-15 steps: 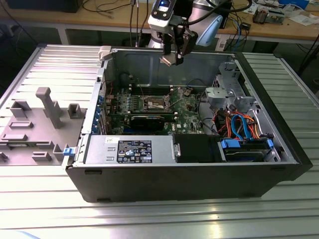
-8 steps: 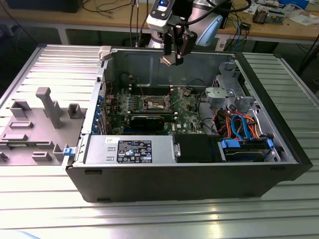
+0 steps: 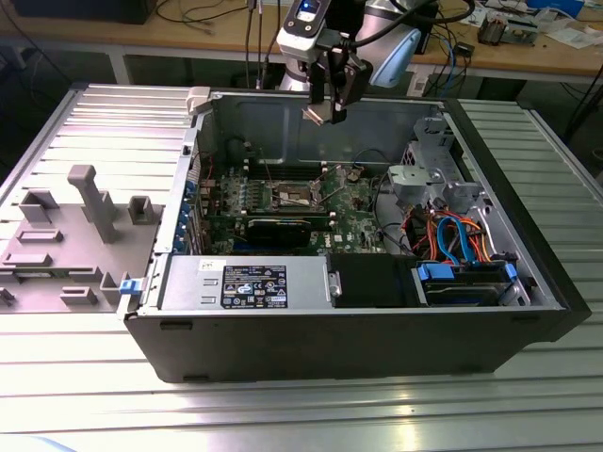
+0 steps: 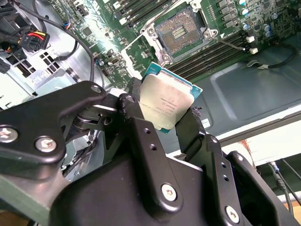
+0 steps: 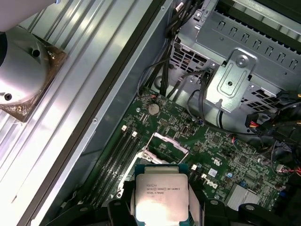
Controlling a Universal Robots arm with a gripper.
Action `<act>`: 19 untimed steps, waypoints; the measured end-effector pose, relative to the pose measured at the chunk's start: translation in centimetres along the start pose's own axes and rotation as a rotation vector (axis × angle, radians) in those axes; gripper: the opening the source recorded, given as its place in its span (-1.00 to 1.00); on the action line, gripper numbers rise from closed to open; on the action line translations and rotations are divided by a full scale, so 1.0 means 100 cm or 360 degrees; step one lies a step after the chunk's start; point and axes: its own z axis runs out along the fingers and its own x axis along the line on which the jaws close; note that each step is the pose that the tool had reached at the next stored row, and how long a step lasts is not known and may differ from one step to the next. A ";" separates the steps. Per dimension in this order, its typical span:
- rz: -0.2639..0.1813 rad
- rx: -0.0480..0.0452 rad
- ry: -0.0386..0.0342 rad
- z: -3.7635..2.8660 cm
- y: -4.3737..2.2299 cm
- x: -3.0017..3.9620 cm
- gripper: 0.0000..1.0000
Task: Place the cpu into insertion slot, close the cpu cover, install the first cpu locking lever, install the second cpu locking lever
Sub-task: 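Place the cpu into insertion slot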
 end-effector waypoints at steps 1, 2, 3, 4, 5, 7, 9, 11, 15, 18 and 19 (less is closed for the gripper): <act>0.0004 0.0000 0.0000 0.0001 0.0000 0.0000 0.08; 0.0015 0.0000 -0.0001 0.0002 -0.0001 0.0000 0.08; 0.0026 0.0000 -0.0002 0.0002 -0.0001 0.0000 0.08; 0.0035 -0.0001 -0.0003 0.0002 -0.0001 0.0000 0.08; 0.0059 -0.0001 -0.0005 0.0004 -0.0001 0.0000 0.08; 0.0089 -0.0001 -0.0008 0.0005 -0.0001 0.0000 0.08; 0.0140 -0.0001 -0.0013 0.0007 -0.0001 0.0000 0.08; 0.0166 -0.0001 -0.0015 0.0007 -0.0001 0.0000 0.08; 0.0166 -0.0001 -0.0015 0.0008 -0.0001 0.0000 0.08; 0.0166 -0.0001 -0.0015 0.0014 -0.0001 0.0000 0.08; 0.0166 -0.0001 -0.0015 0.0019 -0.0002 0.0000 0.08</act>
